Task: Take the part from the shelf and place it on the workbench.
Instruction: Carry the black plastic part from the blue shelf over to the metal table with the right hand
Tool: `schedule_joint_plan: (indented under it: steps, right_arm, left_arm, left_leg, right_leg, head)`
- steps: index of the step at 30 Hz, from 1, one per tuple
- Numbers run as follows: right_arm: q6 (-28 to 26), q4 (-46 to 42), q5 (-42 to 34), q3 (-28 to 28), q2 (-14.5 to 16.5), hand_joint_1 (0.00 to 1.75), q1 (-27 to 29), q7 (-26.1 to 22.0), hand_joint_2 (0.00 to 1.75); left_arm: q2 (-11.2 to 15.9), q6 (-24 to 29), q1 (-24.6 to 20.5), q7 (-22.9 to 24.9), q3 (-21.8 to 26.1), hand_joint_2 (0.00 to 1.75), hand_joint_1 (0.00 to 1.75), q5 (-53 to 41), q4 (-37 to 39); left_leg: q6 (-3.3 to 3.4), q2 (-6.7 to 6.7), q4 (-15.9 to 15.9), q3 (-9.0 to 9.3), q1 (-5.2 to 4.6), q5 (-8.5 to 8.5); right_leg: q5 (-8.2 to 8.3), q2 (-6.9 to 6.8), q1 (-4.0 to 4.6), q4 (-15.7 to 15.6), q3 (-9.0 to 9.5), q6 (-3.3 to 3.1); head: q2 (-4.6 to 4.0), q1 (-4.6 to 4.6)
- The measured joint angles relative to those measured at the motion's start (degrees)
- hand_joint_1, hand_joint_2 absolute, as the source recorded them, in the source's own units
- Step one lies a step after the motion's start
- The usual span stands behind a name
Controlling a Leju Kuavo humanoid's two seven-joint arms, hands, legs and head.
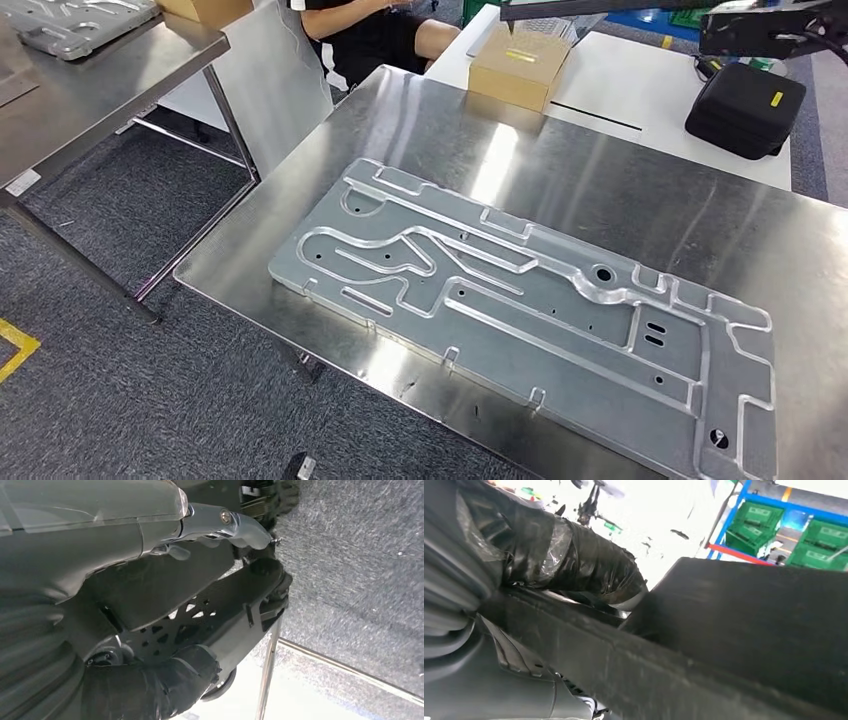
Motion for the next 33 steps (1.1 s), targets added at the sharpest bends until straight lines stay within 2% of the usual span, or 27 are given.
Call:
schedule_joint_plan:
  steps: [1,3,4,5,6,7,9,10,11,13,15,16,18,19,20,21,22,24,25,26,28,30,31,33]
  right_arm:
    - [-0.53,-0.03,-0.32,0.00,-0.58,1.75,0.62,-0.09,1.75]
    - [-1.58,-0.04,-0.79,0.00,-1.26,1.75,2.28,-0.05,1.75]
    - [-2.01,-0.04,-0.95,0.00,-1.45,1.75,3.53,0.07,1.75]
    - [-2.39,-0.04,-1.07,0.00,-1.57,1.75,4.92,0.27,1.75]
    - [-2.65,-0.04,-1.12,0.00,-1.64,1.75,6.17,0.49,1.75]
    - [-2.93,-0.04,-1.12,0.00,-1.68,1.75,7.20,0.68,1.75]
    - [-3.78,0.01,-0.99,0.00,-1.64,1.75,8.41,0.83,1.75]
    - [-4.24,0.06,-0.88,-0.01,-1.58,1.75,8.79,0.84,1.75]
    - [-4.65,0.14,-0.73,-0.01,-1.49,1.75,9.18,0.84,1.75]
    - [-5.11,0.30,-0.55,-0.02,-1.11,1.75,10.24,0.85,1.75]
    - [-5.81,0.44,-0.51,-0.04,-0.37,1.75,11.58,0.87,1.75]
    - [-6.28,0.53,-0.51,-0.05,0.04,1.75,12.20,0.87,1.75]
    - [-7.07,0.74,-0.51,-0.08,0.74,1.75,13.37,0.91,1.75]
    - [-7.39,0.87,-0.51,-0.09,1.08,1.75,14.00,0.93,1.75]
    - [-7.61,1.03,-0.51,-0.09,1.39,1.75,14.70,0.96,1.75]
    - [-7.86,1.19,-0.51,-0.10,1.76,1.75,15.45,1.01,1.75]
    - [-8.12,1.34,-0.51,-0.10,2.12,1.75,16.17,1.07,1.75]
    - [-8.97,1.67,-0.44,-0.21,2.98,1.75,17.47,1.30,1.75]
    - [-9.53,1.93,-0.21,-0.36,3.38,1.75,17.96,1.40,1.75]
    - [-10.08,2.27,0.22,-0.57,3.79,1.75,18.42,1.49,1.75]
    - [-10.79,3.07,1.75,-1.11,4.72,1.75,19.29,1.45,1.75]
    - [-10.90,3.72,3.38,-1.57,5.58,1.75,19.98,1.09,1.75]
    - [-10.82,3.96,4.05,-1.78,6.06,1.75,20.09,0.92,1.75]
    - [-10.45,4.41,5.16,-2.15,7.13,1.75,20.08,0.76,1.75]
  left_arm:
    - [-0.03,0.07,-0.01,-0.02,-0.01,1.75,0.00,0.00,0.00]
    - [-0.08,0.09,-0.01,-0.04,-0.02,1.75,0.00,-0.01,0.00]
    - [-0.11,0.09,0.00,-0.03,-0.02,1.75,0.00,-0.01,0.00]
    - [-0.14,0.08,0.00,-0.03,-0.02,1.75,0.00,-0.02,0.00]
    - [-0.17,0.07,-0.02,-0.03,-0.02,1.75,0.00,-0.05,0.00]
    - [-0.20,0.04,-0.05,-0.03,-0.02,1.75,0.00,-0.09,0.00]
    - [-0.18,0.01,-0.15,-0.03,-0.03,1.75,0.00,-0.15,0.01]
    - [-0.16,-0.02,-0.22,-0.03,-0.04,1.75,0.00,-0.16,0.02]
    - [-0.14,-0.05,-0.29,-0.04,-0.05,1.75,0.00,-0.16,0.02]
    - [-0.16,-0.14,-0.36,-0.07,-0.07,1.75,0.00,-0.15,0.02]
    - [-0.21,-0.20,-0.41,-0.05,-0.09,1.75,0.00,-0.13,0.02]
    - [-0.23,-0.22,-0.44,-0.02,-0.11,1.75,0.00,-0.12,0.02]
    - [-0.27,-0.28,-0.51,0.02,-0.13,1.75,0.00,-0.09,0.02]
    - [-0.28,-0.29,-0.57,0.05,-0.14,1.75,0.00,-0.07,0.02]
    - [-0.28,-0.31,-0.64,0.06,-0.15,1.75,0.00,-0.05,0.02]
    - [-0.28,-0.29,-0.72,0.08,-0.17,1.75,0.00,-0.03,0.02]
    - [-0.27,-0.25,-0.78,0.11,-0.20,1.75,0.00,-0.02,0.02]
    - [-0.16,-0.05,-0.79,0.18,-0.32,1.75,0.00,0.01,0.03]
    - [-0.10,0.03,-0.80,0.19,-0.38,1.75,0.00,0.01,0.03]
    - [-0.07,0.09,-0.78,0.19,-0.44,1.75,0.00,0.01,0.04]
    - [-0.09,0.04,-0.81,0.10,-0.59,1.75,0.00,-0.03,0.04]
    - [-0.15,-0.11,-0.90,0.04,-0.84,1.75,0.00,-0.11,0.04]
    - [-0.20,-0.24,-1.02,0.05,-0.97,1.75,0.00,-0.14,0.04]
    - [-0.39,-0.59,-1.20,0.13,-1.21,1.75,0.00,-0.16,0.04]
  left_leg:
    - [0.10,0.08,-0.32,0.12,0.14,0.21]
    - [0.15,0.23,-0.39,0.13,0.17,0.24]
    - [0.08,0.33,-0.35,0.15,0.23,0.19]
    - [-0.04,0.42,-0.27,0.17,0.31,0.11]
    - [-0.22,0.46,-0.12,0.18,0.43,-0.01]
    - [-0.51,0.47,0.15,0.18,0.56,-0.20]
    - [-1.29,0.40,0.85,-0.09,0.65,-0.67]
    - [-1.69,0.35,1.12,-0.27,0.60,-0.82]
    - [-2.00,0.30,1.23,-0.44,0.52,-0.86]
    - [-2.50,0.24,1.37,-0.57,0.56,-0.91]
    - [-2.84,0.19,3.50,-1.45,0.77,-2.29]
    - [-2.91,0.18,6.06,-2.60,0.83,-3.80]
    - [-2.74,0.14,13.55,-6.22,0.78,-7.44]
    - [-2.58,0.12,16.84,-7.91,0.70,-8.55]
    - [-2.31,0.10,18.50,-8.83,0.56,-8.63]
    - [-1.90,0.06,17.84,-8.62,0.36,-7.52]
    - [-1.37,0.00,15.00,-7.35,0.07,-5.50]
    - [-0.05,-0.15,6.96,-3.65,-0.67,-1.61]
    - [0.33,-0.20,3.97,-2.32,-0.91,-0.64]
    - [0.53,-0.24,2.32,-1.65,-1.10,-0.36]
    - [0.49,-0.28,1.31,-1.31,-1.15,-0.27]
    - [0.54,-0.25,0.25,-0.79,-0.87,0.31]
    - [0.55,-0.18,-0.28,-0.51,-0.67,0.60]
    - [0.53,-0.04,-0.60,-0.32,-0.51,0.77]
  right_leg:
    - [-1.51,-0.07,-0.24,2.43,-1.06,0.35]
    - [-4.95,-0.19,-0.87,9.45,-4.34,1.16]
    - [-5.80,-0.27,-1.28,12.18,-5.69,1.55]
    - [-5.57,-0.39,-1.72,13.07,-6.18,1.92]
    - [-4.42,-0.53,-2.14,11.96,-5.68,2.25]
    - [-2.40,-0.71,-2.59,8.59,-3.98,2.60]
    - [0.16,-0.77,-2.97,1.58,-0.46,3.12]
    - [0.70,-0.71,-2.93,-0.55,0.56,3.07]
    - [0.54,-0.59,-2.72,-1.12,0.73,2.82]
    - [0.69,-0.53,-2.42,-1.10,0.54,1.86]
    - [0.77,-0.54,-2.24,-1.23,0.60,0.77]
    - [0.80,-0.55,-2.13,-1.30,0.66,0.25]
    - [0.76,-0.49,-1.61,-1.31,0.65,-0.45]
    - [0.73,-0.42,-1.29,-1.30,0.65,-0.63]
    - [0.68,-0.32,-0.96,-1.30,0.70,-0.78]
    - [0.62,-0.20,-0.64,-1.28,0.82,-0.92]
    - [0.53,-0.08,-0.37,-1.27,1.01,-1.04]
    - [0.37,0.06,-0.02,-1.24,1.25,-1.19]
    - [0.34,0.07,0.01,-1.19,1.18,-1.16]
    - [0.39,0.05,-0.08,-1.18,1.03,-1.01]
    - [0.59,0.04,-0.27,-1.36,0.83,-0.49]
    - [-0.06,-0.03,-0.35,-0.65,0.50,0.09]
    - [-1.17,-0.08,-0.36,1.07,-0.24,0.38]
    - [-4.54,-0.24,-0.73,7.72,-3.34,0.97]
  head:
    - [0.00,0.02]
    - [0.00,0.04]
    - [0.00,0.04]
    - [0.00,0.04]
    - [0.00,0.04]
    - [0.00,0.04]
    - [0.00,0.03]
    - [0.00,0.02]
    - [0.00,-0.01]
    - [0.00,-0.05]
    - [0.00,-0.05]
    - [0.00,-0.05]
    - [0.00,-0.07]
    - [0.00,-0.07]
    - [0.00,-0.06]
    - [0.00,-0.06]
    - [0.00,-0.06]
    - [0.00,-0.03]
    - [0.00,-0.02]
    - [0.00,-0.01]
    - [0.01,-0.04]
    - [0.01,-0.03]
    - [0.00,-0.01]
    - [0.00,0.01]
